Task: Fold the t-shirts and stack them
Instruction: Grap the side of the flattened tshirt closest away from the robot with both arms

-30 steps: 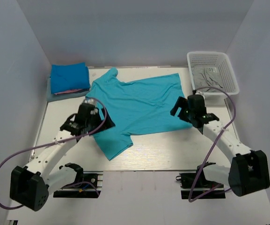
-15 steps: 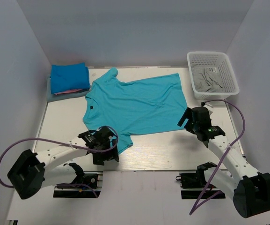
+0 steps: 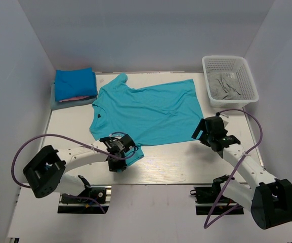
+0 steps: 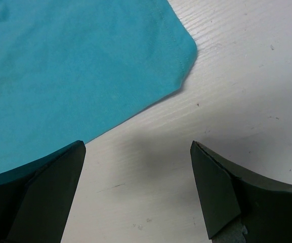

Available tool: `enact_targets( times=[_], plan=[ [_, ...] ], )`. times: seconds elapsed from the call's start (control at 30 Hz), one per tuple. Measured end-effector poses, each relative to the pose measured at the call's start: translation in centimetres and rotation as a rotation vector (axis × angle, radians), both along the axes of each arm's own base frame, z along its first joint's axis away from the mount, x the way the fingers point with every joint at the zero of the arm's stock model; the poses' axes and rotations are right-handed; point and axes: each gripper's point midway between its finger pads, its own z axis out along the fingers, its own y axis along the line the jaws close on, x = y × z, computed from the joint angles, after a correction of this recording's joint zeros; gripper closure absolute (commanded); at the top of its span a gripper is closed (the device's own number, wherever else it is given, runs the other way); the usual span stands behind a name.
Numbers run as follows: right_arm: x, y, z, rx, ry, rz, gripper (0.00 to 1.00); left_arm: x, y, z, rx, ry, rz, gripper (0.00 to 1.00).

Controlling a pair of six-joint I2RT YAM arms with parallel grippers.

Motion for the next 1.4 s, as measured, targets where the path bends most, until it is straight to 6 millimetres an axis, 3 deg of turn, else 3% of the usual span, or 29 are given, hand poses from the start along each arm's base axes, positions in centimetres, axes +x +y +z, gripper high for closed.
enact_targets(
  times=[0.07,0.1,0.13,0.53,0.7,0.83,0.97,1.03,1.17,1.4],
  plan=[
    [-0.1,-0.2,-0.5,-0.013,0.014,-0.006,0.1,0.7,-0.3,0.0,0.008,-0.021,0.001,0.72],
    [-0.2,-0.3,-0.9,-0.021,0.027,-0.008,0.1,0.9,-0.5,0.1,0.009,-0.03,0.004,0.83],
    [-0.3,-0.5,-1.3,-0.03,0.041,-0.011,0.1,1.3,-0.7,0.1,0.011,-0.042,0.007,1.0],
    [0.2,-2.3,-4.6,-0.1,0.139,-0.106,0.1,2.3,-0.2,0.3,0.043,-0.108,-0.001,1.0],
    [1.7,-2.7,-5.3,-0.111,0.148,-0.153,0.14,1.9,0.0,0.6,0.029,-0.117,-0.015,1.0],
    [3.1,-2.7,-5.3,-0.098,0.129,-0.179,0.24,1.5,0.1,0.6,0.023,-0.108,-0.03,1.0],
    [3.8,-2.7,-5.4,-0.082,0.114,-0.2,0.72,0.9,0.3,0.9,0.016,-0.095,-0.036,1.0],
    [3.9,-2.7,-5.4,-0.071,0.114,-0.205,0.76,0.6,0.6,1.1,0.012,-0.089,-0.036,1.0],
    [3.3,-2.5,-5.4,-0.05,0.118,-0.205,1.0,-0.1,0.5,1.6,-0.017,-0.077,-0.042,1.0],
    [0.5,-2.0,-5.5,-0.004,0.126,-0.163,1.0,-2.0,0.3,2.1,-0.07,-0.033,-0.071,1.0]
  ],
)
